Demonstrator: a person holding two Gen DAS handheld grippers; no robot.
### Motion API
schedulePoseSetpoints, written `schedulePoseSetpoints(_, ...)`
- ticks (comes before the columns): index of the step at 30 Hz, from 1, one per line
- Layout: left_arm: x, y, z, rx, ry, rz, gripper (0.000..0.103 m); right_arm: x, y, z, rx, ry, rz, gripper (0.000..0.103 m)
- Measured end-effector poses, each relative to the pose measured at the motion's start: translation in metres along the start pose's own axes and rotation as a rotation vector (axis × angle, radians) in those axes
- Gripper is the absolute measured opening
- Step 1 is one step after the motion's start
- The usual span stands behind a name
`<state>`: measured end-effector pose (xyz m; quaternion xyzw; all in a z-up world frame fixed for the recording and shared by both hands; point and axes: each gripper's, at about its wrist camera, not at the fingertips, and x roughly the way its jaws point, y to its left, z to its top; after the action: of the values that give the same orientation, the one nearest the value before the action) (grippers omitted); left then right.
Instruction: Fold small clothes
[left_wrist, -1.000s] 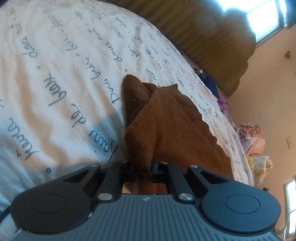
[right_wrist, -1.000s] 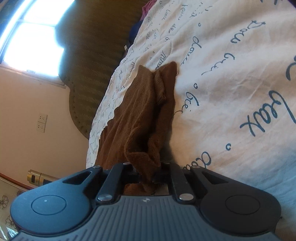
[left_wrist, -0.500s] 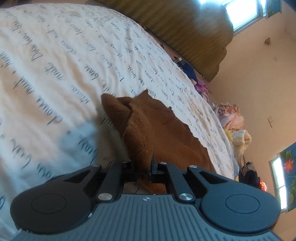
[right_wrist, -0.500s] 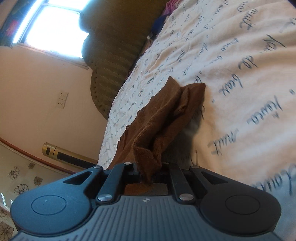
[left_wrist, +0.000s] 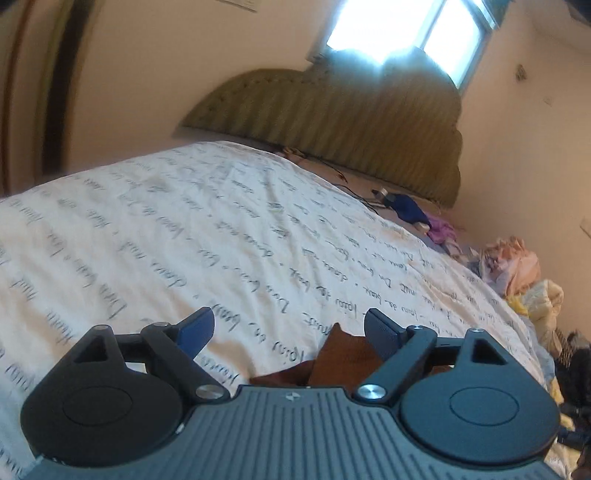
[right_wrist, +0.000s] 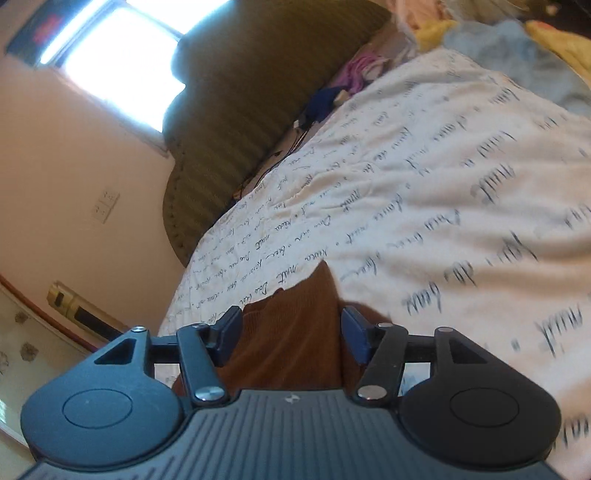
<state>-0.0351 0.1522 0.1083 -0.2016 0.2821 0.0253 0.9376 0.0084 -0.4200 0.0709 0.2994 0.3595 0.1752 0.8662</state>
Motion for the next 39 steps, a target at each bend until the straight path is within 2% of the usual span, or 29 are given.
schedulePoseSetpoints(1, 0.022, -0.005, 0.003, 0.027, 0.034, -0.012, 0.084, 0.017, 0.006, 0.008, -0.054, 0.028, -0.015, 0.059)
schedulePoseSetpoints(3, 0.075, -0.017, 0.002, 0.039, 0.178, -0.011, 0.079, 0.063, 0.013, 0.02, -0.137, 0.101, -0.081, 0.059)
schedulePoseSetpoints(5, 0.118, -0.024, -0.004, 0.036, 0.271, -0.014, 0.062, 0.096, 0.01, 0.025, -0.154, 0.164, -0.125, 0.059)
schedulePoseSetpoints(7, 0.146, -0.039, -0.011, 0.108, 0.32, -0.005, 0.06, 0.123, 0.008, 0.028, -0.155, 0.207, -0.137, 0.059)
schedulePoseSetpoints(11, 0.184, -0.064, -0.022, 0.228, 0.367, -0.006, 0.059, 0.158, 0.008, 0.023, -0.182, 0.262, -0.128, 0.059)
schedulePoseSetpoints(12, 0.188, -0.067, -0.022, 0.249, 0.362, -0.001, 0.044, 0.161, 0.009, 0.021, -0.199, 0.251, -0.114, 0.054)
schedulePoseSetpoints(13, 0.19, -0.069, -0.022, 0.265, 0.362, -0.003, 0.008, 0.164, 0.009, 0.021, -0.208, 0.253, -0.094, 0.018)
schedulePoseSetpoints(14, 0.189, -0.071, -0.02, 0.27, 0.354, 0.002, 0.01, 0.164, 0.01, 0.022, -0.189, 0.262, -0.075, 0.006)
schedulePoseSetpoints(18, 0.164, -0.071, -0.012, 0.303, 0.191, 0.081, 0.008, 0.139, 0.011, 0.031, -0.174, 0.145, -0.019, 0.005)
schedulePoseSetpoints(21, 0.18, -0.064, -0.022, 0.31, 0.234, 0.139, 0.008, 0.151, -0.009, 0.031, -0.126, 0.17, -0.076, 0.005)
schedulePoseSetpoints(22, 0.184, -0.064, -0.03, 0.332, 0.228, 0.153, 0.009, 0.156, -0.014, 0.026, -0.111, 0.193, -0.08, 0.005)
schedulePoseSetpoints(24, 0.181, -0.072, -0.039, 0.396, 0.177, 0.176, 0.01, 0.159, -0.019, 0.02, -0.073, 0.171, -0.062, 0.007)
schedulePoseSetpoints(26, 0.17, -0.076, -0.038, 0.41, 0.147, 0.173, 0.015, 0.152, -0.019, 0.023, -0.018, 0.157, -0.071, 0.011)
schedulePoseSetpoints(28, 0.149, -0.076, -0.031, 0.395, 0.104, 0.147, 0.026, 0.133, -0.011, 0.027, -0.001, 0.12, -0.123, 0.021)
schedulePoseSetpoints(29, 0.137, -0.077, -0.028, 0.383, 0.075, 0.138, 0.032, 0.12, -0.002, 0.028, -0.03, 0.07, -0.139, 0.024)
schedulePoseSetpoints(31, 0.117, -0.083, -0.023, 0.356, 0.02, 0.103, 0.054, 0.097, 0.018, 0.025, -0.076, -0.022, -0.12, 0.026)
schedulePoseSetpoints(32, 0.112, -0.09, -0.024, 0.345, 0.01, 0.083, 0.057, 0.092, 0.031, 0.02, -0.086, -0.044, -0.086, 0.027)
schedulePoseSetpoints(34, 0.113, -0.105, -0.032, 0.363, 0.023, 0.058, 0.058, 0.097, 0.052, 0.007, -0.125, -0.03, -0.047, 0.033)
schedulePoseSetpoints(35, 0.119, -0.114, -0.04, 0.387, 0.042, 0.061, 0.058, 0.109, 0.064, -0.002, -0.168, -0.002, -0.069, 0.035)
schedulePoseSetpoints(37, 0.138, -0.121, -0.055, 0.411, 0.098, 0.083, 0.058, 0.136, 0.076, -0.018, -0.275, 0.06, -0.175, 0.044)
schedulePoseSetpoints(38, 0.152, -0.12, -0.063, 0.419, 0.145, 0.101, 0.059, 0.15, 0.073, -0.026, -0.316, 0.091, -0.252, 0.044)
schedulePoseSetpoints(39, 0.163, -0.117, -0.07, 0.426, 0.179, 0.13, 0.063, 0.161, 0.066, -0.032, -0.34, 0.116, -0.315, 0.043)
